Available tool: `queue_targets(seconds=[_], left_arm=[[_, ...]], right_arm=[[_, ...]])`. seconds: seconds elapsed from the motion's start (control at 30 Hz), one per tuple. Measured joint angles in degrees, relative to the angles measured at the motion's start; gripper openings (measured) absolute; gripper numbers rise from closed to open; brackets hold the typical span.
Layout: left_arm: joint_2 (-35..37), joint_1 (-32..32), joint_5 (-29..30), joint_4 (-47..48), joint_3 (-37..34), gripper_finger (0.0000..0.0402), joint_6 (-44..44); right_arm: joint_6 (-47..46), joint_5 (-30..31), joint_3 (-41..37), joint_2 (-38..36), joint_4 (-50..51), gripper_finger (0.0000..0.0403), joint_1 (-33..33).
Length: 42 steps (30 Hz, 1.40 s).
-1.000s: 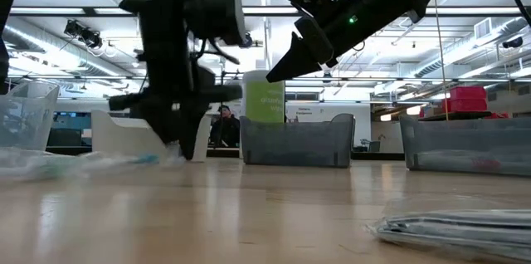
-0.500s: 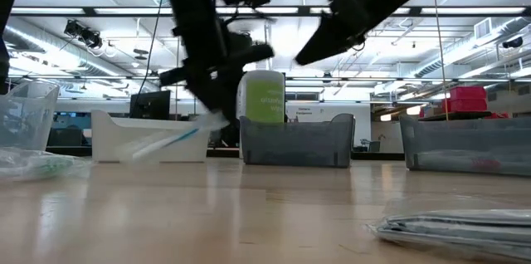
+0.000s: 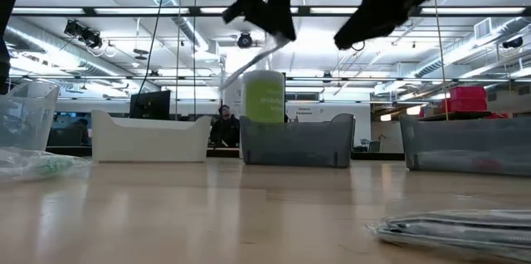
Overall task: Pick & Place Travel size toiletries
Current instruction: Put the blue toothbrush into the right black bin
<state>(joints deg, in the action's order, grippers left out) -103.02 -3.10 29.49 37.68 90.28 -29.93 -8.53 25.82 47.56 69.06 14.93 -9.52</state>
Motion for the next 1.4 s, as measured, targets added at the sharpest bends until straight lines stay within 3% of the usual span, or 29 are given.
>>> queue_targets(seconds=[0.07,0.17,0.3,0.47,0.7,0.9,1.1,1.4], left_arm=[[0.0,0.0,1.6,-0.2,2.1,0.0070,2.0],[0.1,-0.1,3.1,-2.2,3.4,0.0078,4.0],[0.1,-0.1,-1.0,-6.0,3.7,0.0088,6.5],[0.1,-0.4,-6.3,-10.2,3.7,0.0076,7.9],[-0.1,-1.2,-6.8,-15.0,3.7,0.0083,8.3],[-0.2,-2.3,-6.7,-18.5,3.7,0.0076,10.7],[-0.2,-3.3,-6.1,-19.7,3.7,0.0083,12.2],[-0.2,-3.7,-5.6,-19.5,3.7,0.0079,12.7]], right_arm=[[5.0,-0.5,-4.2,0.4,-7.9,0.0146,0.3],[10.6,-1.8,-10.9,1.5,-27.6,0.0147,2.0],[9.2,-12.6,-17.8,2.6,-48.4,0.0166,6.1],[3.8,-23.4,-21.9,4.7,-56.5,0.0211,9.5],[-2.2,-24.5,-22.2,9.3,-64.7,0.0263,9.1],[-6.2,-24.5,-21.8,13.6,-71.4,0.0271,8.6],[-6.2,-24.6,-21.8,17.1,-77.6,0.0231,7.1],[-6.7,-24.6,-21.8,17.6,-79.9,0.0090,6.8]])
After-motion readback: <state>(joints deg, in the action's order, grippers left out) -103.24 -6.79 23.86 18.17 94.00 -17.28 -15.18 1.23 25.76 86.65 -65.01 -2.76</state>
